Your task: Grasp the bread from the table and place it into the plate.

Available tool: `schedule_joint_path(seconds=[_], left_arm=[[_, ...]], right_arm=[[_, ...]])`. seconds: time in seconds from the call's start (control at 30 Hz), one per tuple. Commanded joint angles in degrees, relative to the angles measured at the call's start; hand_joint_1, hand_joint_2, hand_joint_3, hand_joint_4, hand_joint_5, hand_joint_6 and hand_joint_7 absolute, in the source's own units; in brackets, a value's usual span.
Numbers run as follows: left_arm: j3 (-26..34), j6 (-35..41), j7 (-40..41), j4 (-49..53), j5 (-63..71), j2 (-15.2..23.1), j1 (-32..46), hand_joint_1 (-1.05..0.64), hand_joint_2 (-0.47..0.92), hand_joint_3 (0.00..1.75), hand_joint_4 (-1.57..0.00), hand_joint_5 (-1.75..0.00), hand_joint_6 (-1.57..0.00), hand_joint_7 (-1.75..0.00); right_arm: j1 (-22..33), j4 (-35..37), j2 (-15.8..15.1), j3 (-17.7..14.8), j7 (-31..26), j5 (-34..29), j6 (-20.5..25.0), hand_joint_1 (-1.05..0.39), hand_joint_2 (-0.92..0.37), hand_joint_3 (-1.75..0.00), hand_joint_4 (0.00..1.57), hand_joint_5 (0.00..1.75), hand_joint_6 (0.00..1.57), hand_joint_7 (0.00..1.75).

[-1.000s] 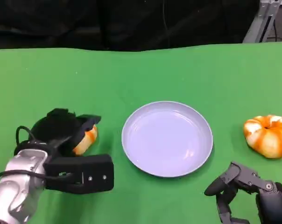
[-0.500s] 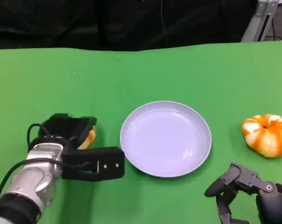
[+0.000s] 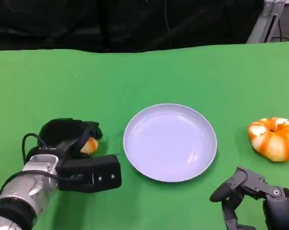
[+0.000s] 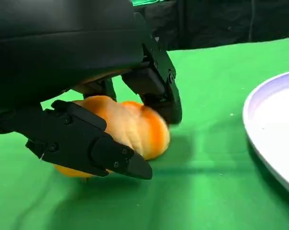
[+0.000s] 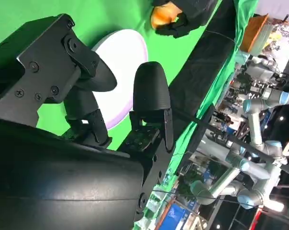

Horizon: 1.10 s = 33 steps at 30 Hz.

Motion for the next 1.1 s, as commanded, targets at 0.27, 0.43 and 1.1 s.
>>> schedule_joint_path(seconds=[0.27,0.43,1.1], left_arm=[[1.31,-1.56,2.14,-7.79,-1.13,4.07,5.13,-0.14,0.91,0.23,-0.82,-1.75,-0.69,-1.51],[3.83,-3.98,5.69,-16.85,-1.68,5.64,9.36,-0.12,0.76,0.46,-0.83,-1.75,-0.87,-1.17],[3.13,-12.96,6.73,-25.16,-2.67,-0.27,7.84,-0.12,0.26,1.40,-0.92,-1.75,-0.71,-1.75]], right_arm=[[-0.01,-0.29,-0.30,-0.25,-0.14,-0.02,0.20,0.08,-0.30,-1.35,0.77,1.59,0.81,1.27],[-0.20,-0.08,-0.45,-0.37,-0.17,-0.11,-0.06,0.09,-0.30,-1.36,0.77,1.59,0.81,1.27],[-0.14,0.19,-0.41,-0.28,0.07,0.24,0.00,0.08,-0.31,-1.34,0.76,1.59,0.81,1.27]])
